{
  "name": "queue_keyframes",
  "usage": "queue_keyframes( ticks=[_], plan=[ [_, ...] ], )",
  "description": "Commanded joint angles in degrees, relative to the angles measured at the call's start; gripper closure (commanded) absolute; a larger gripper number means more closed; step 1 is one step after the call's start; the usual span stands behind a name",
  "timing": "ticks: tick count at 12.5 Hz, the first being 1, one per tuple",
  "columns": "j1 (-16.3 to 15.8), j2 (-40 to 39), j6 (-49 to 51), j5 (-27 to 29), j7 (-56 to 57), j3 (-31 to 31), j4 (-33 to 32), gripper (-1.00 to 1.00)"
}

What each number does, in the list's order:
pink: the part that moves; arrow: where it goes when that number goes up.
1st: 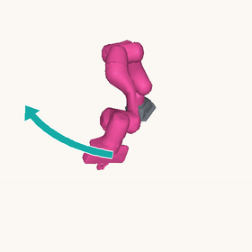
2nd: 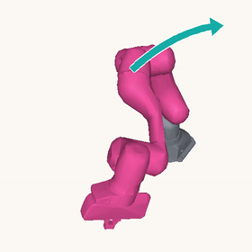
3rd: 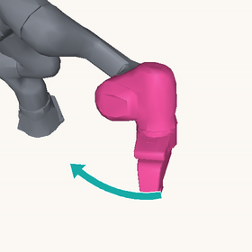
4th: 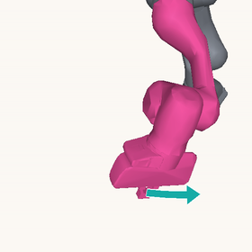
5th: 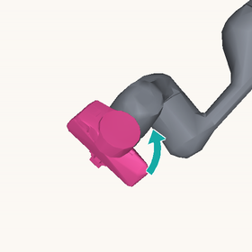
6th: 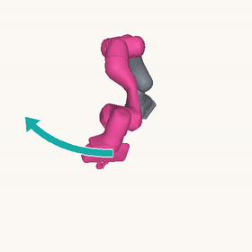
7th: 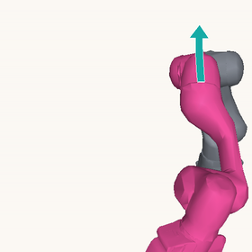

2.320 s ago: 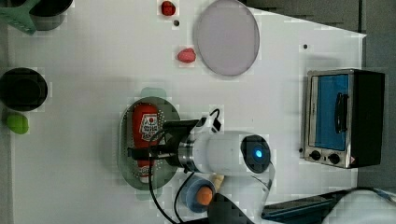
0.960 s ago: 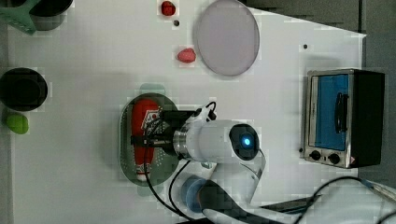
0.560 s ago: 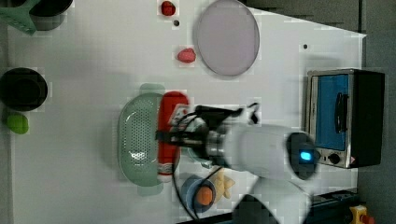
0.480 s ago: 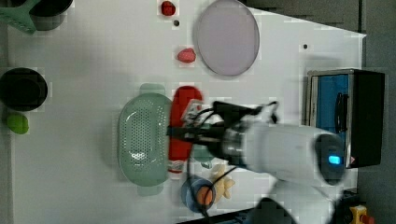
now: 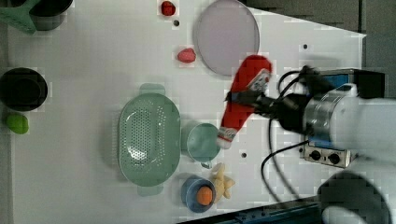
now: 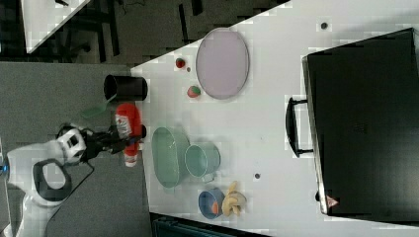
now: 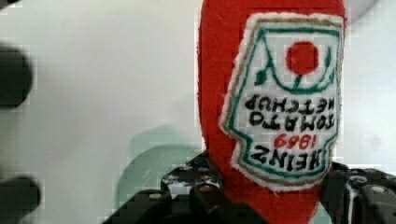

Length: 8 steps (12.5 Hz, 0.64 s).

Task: Pick ketchup from strainer and place it on the table

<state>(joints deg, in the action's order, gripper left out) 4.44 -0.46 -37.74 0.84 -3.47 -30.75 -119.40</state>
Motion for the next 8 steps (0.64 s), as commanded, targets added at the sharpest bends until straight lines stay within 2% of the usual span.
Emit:
queue_keyframes(
  ticks=[1,5,8],
  plan=[
    [4.6,-2.3,3.1,0.1,1.5,7.5,-1.1,-0.12],
    [5.2,-3.1,2.9,0.0,2.1,17.1,-3.5,-0.12],
    [5.3,-5.5,1.1,0.0,4.8,22.0,-5.8,-0.12]
  ],
)
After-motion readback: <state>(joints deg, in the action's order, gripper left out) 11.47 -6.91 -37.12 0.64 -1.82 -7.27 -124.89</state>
